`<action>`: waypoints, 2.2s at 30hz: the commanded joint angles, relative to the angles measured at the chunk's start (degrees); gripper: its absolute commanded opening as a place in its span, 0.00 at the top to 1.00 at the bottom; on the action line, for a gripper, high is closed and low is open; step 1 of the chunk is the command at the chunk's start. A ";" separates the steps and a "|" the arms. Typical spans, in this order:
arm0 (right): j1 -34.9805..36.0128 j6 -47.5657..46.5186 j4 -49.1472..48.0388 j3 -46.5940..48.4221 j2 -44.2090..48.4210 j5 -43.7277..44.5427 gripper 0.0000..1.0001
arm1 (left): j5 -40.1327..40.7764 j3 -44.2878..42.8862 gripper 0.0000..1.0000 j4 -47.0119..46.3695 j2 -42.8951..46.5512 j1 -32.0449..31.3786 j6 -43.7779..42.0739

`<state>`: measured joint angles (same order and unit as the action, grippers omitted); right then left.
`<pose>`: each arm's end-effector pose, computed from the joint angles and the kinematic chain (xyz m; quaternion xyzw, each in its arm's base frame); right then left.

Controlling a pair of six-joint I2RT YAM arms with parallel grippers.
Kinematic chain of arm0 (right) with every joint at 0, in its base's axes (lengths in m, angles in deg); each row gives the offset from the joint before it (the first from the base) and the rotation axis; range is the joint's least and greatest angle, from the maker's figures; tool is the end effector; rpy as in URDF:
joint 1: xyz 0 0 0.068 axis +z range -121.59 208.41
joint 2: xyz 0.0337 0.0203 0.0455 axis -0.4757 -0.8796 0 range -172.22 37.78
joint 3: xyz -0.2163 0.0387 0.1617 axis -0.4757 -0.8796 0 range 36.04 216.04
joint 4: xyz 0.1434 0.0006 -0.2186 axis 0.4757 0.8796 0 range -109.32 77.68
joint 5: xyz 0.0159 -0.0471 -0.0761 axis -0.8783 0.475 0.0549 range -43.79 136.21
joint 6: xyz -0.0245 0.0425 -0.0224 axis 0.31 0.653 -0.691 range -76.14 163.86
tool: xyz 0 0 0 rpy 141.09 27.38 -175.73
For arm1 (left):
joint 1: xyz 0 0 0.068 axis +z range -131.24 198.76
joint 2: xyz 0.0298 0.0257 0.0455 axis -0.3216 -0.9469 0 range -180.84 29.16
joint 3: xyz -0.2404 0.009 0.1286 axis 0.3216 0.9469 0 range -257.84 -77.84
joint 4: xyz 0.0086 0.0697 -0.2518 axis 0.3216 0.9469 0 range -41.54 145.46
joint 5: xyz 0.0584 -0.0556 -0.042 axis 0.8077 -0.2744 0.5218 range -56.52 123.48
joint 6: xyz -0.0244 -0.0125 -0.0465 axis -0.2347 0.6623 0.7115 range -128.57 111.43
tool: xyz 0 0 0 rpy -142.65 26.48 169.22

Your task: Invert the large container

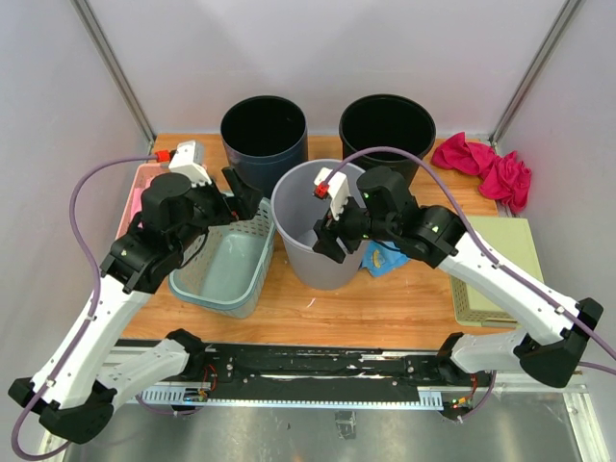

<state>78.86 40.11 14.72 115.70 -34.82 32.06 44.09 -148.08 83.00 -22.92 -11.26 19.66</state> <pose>0.1675 0.2164 0.4058 -0.4427 0.7239 0.3020 0.4346 0.1560 -0.0826 0.4243 -0.0429 0.7980 -0.2257 0.5572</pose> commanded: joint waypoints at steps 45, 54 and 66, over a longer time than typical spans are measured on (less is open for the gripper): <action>1.22 19.21 7.18 8.80 4.43 9.77 0.99 | -10.97 0.88 0.01 -6.41 0.82 0.40 -0.82; -11.87 44.93 -23.26 -20.60 24.90 -2.83 1.00 | -19.28 0.33 0.01 -8.07 -2.26 0.40 -1.90; -17.59 64.22 -28.04 -47.85 40.13 3.37 0.96 | -27.84 0.18 0.01 -7.80 -7.86 -0.26 -5.43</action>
<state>64.63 96.85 -14.11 72.75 2.95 33.94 17.95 -146.64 75.99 -30.87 -11.37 15.44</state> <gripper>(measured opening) 0.095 0.991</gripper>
